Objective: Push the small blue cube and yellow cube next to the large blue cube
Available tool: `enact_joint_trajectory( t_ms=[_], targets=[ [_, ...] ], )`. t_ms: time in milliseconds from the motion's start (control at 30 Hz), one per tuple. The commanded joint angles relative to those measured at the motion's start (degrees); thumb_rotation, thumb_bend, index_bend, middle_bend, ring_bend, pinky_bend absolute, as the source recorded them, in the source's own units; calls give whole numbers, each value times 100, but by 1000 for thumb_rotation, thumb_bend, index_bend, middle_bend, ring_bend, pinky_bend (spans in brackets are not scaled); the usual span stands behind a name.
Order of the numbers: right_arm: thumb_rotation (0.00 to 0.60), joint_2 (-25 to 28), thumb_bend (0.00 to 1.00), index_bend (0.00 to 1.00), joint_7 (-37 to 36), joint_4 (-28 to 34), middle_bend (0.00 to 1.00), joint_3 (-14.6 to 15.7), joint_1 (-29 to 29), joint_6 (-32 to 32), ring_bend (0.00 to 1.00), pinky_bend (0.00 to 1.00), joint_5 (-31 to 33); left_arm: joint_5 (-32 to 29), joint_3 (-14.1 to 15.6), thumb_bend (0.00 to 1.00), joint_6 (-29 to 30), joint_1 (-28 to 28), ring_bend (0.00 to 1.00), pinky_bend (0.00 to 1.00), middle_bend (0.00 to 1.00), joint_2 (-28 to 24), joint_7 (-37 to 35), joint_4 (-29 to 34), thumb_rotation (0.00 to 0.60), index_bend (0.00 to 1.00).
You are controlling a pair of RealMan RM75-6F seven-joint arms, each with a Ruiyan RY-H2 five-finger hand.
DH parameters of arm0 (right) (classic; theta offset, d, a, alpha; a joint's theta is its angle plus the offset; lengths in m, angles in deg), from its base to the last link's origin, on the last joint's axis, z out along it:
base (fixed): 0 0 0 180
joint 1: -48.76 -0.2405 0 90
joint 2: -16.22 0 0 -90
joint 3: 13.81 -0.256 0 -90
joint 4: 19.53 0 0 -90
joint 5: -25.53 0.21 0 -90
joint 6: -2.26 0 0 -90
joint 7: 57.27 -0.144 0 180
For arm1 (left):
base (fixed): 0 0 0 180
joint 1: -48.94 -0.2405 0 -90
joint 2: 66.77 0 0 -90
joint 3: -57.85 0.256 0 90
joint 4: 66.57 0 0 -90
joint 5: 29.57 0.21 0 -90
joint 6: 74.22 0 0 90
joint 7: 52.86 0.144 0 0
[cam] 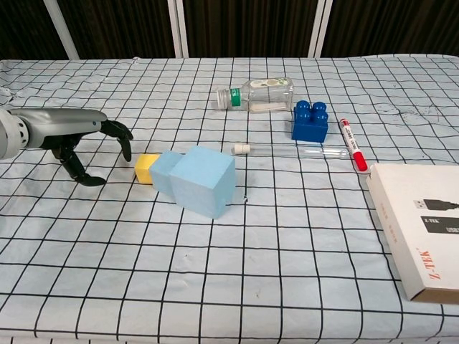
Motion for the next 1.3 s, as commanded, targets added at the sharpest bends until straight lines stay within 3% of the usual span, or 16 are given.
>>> enact_joint_trajectory(
  t_ms=[33, 1300],
  targets=[
    [600, 5, 221, 0, -7, 2, 41, -1, 2, 5, 0, 107, -5, -47, -11, 313, 16, 2, 0, 0, 79, 74, 42, -61, 600, 313],
    [600, 18, 221, 0, -18, 12, 41, -5, 9, 13, 0, 107, -6, -249, -190, 313, -86, 143, 0, 0, 78, 432, 211, -295, 600, 309]
  ],
)
